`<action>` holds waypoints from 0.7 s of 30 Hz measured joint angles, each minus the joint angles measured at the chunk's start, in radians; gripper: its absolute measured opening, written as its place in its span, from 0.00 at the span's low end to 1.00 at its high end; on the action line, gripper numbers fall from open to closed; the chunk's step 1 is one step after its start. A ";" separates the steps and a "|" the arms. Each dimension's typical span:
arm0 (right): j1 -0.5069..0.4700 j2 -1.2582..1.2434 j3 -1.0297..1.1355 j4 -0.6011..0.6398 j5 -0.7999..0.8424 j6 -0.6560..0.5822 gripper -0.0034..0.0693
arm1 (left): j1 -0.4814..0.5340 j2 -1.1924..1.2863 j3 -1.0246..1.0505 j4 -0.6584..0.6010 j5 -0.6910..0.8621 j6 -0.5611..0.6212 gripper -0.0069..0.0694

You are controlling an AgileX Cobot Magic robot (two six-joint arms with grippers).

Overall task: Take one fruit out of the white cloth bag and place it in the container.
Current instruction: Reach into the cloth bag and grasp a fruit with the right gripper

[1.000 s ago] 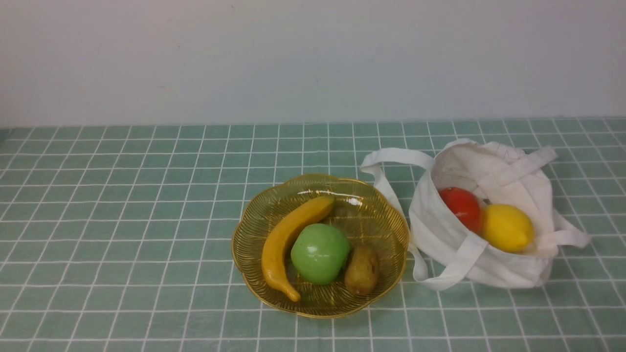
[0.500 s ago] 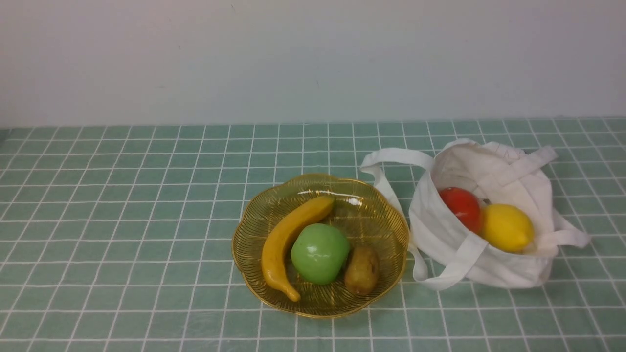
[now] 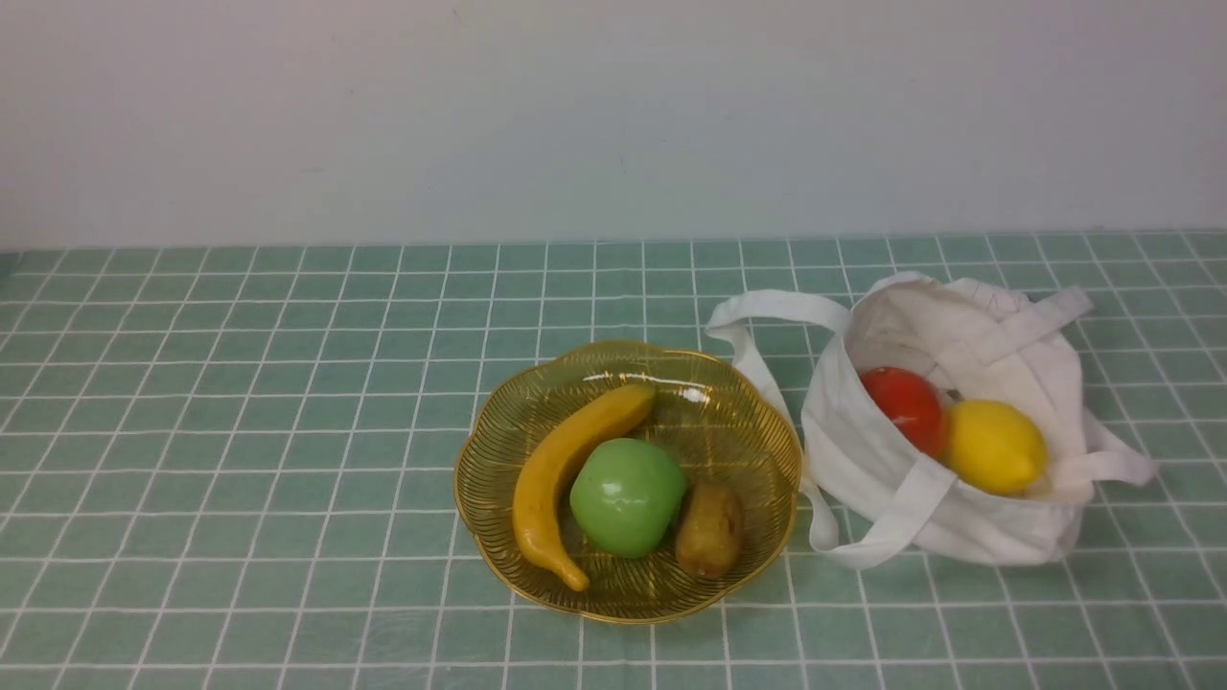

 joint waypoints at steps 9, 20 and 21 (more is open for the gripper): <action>0.000 0.000 0.002 0.117 -0.029 0.067 0.03 | 0.000 0.000 0.000 0.000 0.000 0.000 0.08; 0.000 0.000 0.003 0.678 -0.093 0.337 0.03 | 0.000 0.000 0.000 0.000 0.000 0.000 0.08; 0.000 0.000 0.003 0.680 -0.094 0.337 0.03 | 0.000 0.000 0.000 0.000 0.000 0.000 0.08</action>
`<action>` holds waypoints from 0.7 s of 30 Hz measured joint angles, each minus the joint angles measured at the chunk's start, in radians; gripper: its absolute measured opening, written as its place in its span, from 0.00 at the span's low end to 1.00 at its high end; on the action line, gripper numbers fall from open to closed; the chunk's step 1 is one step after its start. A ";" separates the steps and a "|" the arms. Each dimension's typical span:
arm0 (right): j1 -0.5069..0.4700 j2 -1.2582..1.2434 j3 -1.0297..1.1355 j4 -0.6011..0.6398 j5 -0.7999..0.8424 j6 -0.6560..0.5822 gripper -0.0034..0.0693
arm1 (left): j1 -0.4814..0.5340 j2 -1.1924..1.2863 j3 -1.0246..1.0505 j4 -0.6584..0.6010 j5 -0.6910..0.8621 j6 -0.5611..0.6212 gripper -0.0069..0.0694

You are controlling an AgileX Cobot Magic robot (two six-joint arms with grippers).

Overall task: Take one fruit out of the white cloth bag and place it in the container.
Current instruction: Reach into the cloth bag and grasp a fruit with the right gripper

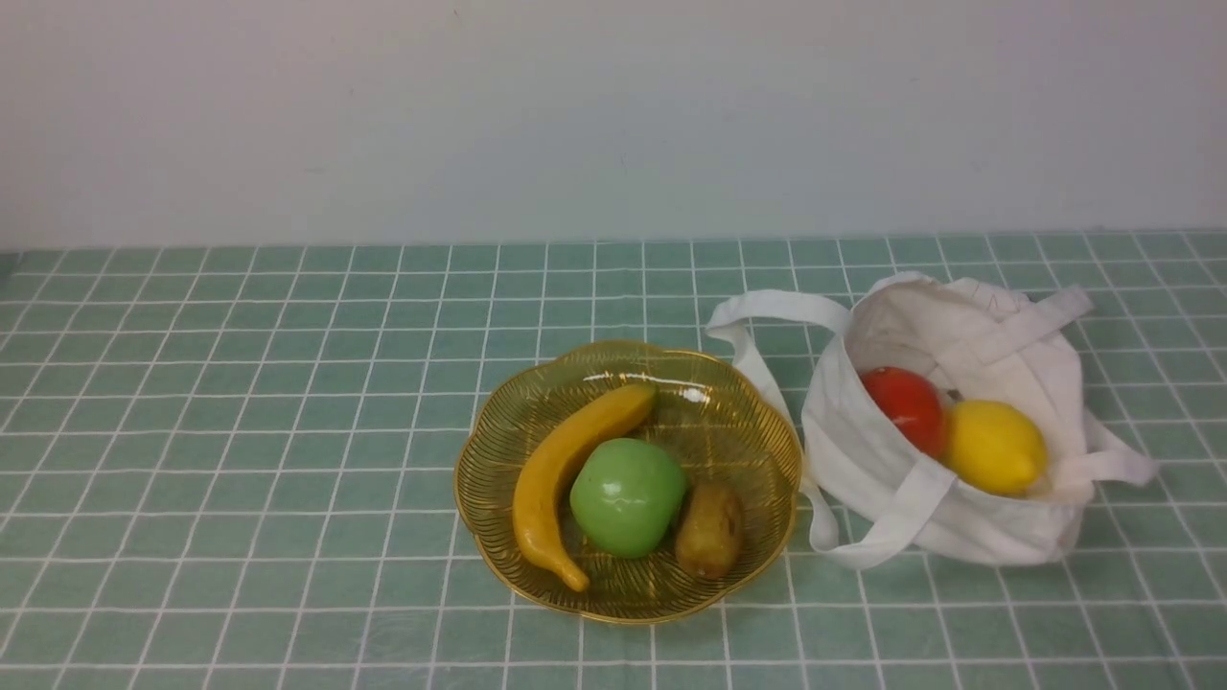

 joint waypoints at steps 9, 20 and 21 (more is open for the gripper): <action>0.000 0.000 -0.021 0.081 -0.037 -0.057 0.03 | 0.000 0.000 0.000 0.000 0.000 0.000 0.08; 0.000 0.299 -0.451 0.045 0.085 -0.671 0.03 | 0.000 0.000 0.000 0.000 0.000 0.000 0.08; 0.000 0.405 -0.493 0.033 0.150 -0.696 0.03 | 0.000 0.000 0.000 0.000 0.000 0.000 0.08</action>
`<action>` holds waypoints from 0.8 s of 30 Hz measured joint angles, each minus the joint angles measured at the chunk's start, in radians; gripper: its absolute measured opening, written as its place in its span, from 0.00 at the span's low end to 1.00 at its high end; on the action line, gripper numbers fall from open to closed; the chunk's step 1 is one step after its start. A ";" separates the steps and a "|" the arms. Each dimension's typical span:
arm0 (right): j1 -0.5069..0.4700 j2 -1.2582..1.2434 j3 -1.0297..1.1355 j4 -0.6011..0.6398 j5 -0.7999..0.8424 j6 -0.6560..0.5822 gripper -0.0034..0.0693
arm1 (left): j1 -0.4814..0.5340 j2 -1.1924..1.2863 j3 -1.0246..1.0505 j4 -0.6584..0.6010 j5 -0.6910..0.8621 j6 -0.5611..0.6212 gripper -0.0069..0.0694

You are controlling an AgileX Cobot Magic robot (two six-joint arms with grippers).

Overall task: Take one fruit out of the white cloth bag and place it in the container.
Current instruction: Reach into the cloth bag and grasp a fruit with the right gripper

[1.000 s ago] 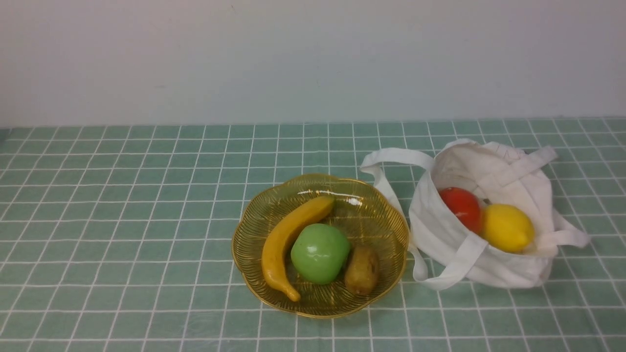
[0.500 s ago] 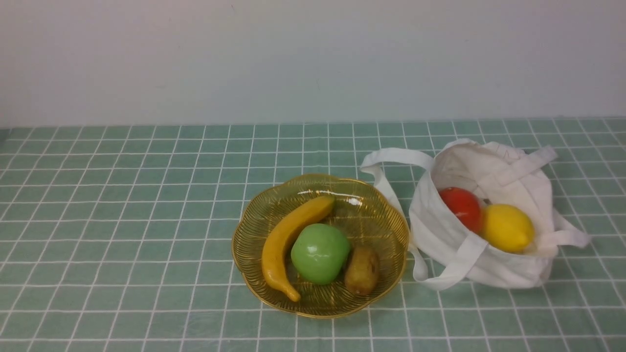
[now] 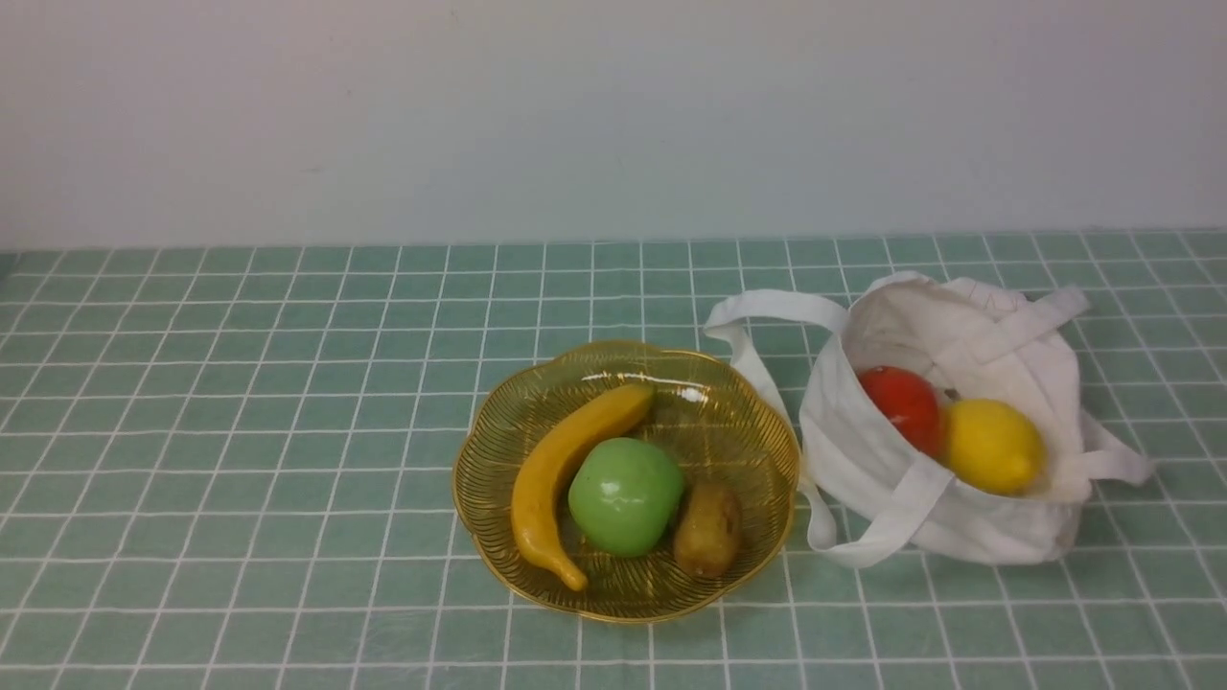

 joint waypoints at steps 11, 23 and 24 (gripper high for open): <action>0.000 0.678 -0.216 0.005 0.147 -0.060 0.21 | 0.000 0.000 0.000 0.000 0.000 0.000 0.08; 0.033 1.088 -0.467 0.038 0.188 -0.257 0.95 | 0.000 0.000 0.000 0.000 0.000 0.000 0.08; 0.035 1.119 -0.493 0.028 0.189 -0.259 0.97 | 0.000 0.000 0.000 0.000 0.000 0.000 0.08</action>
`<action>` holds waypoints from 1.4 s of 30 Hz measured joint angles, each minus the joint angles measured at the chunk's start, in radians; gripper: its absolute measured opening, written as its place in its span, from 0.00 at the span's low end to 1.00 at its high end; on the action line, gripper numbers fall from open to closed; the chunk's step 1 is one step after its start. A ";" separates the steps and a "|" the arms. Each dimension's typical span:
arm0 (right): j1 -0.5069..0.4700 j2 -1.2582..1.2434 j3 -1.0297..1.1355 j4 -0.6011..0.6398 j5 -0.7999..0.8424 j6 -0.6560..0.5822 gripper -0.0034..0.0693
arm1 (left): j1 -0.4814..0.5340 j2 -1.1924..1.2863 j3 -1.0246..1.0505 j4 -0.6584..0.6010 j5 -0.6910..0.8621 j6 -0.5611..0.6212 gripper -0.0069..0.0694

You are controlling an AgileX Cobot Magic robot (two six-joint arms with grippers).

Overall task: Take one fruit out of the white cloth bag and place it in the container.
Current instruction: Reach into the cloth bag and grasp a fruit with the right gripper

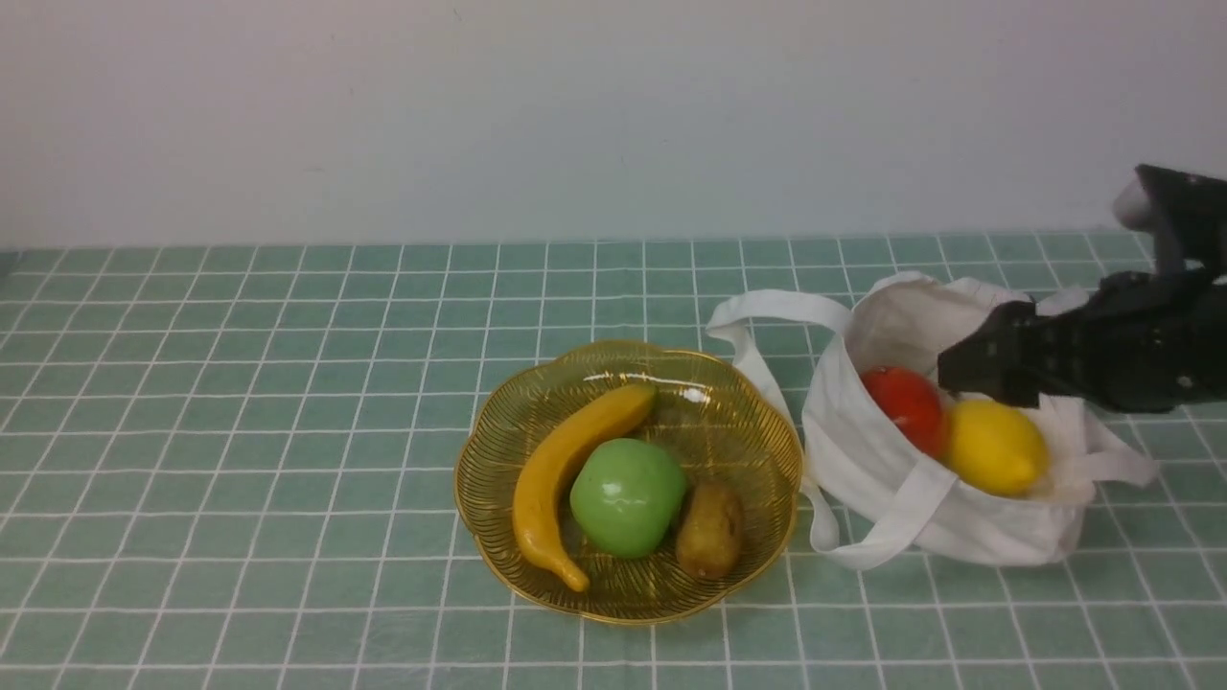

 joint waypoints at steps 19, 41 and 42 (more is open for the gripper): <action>0.005 0.391 -0.256 -0.002 0.036 -0.013 0.99 | 0.000 0.000 0.000 0.000 0.000 0.000 0.08; 0.041 0.388 -0.260 -0.087 0.071 -0.006 0.72 | 0.000 0.000 0.000 0.000 0.000 0.000 0.08; 0.035 0.376 -0.258 -0.111 0.075 0.002 0.72 | 0.000 0.000 0.000 0.000 0.000 0.000 0.08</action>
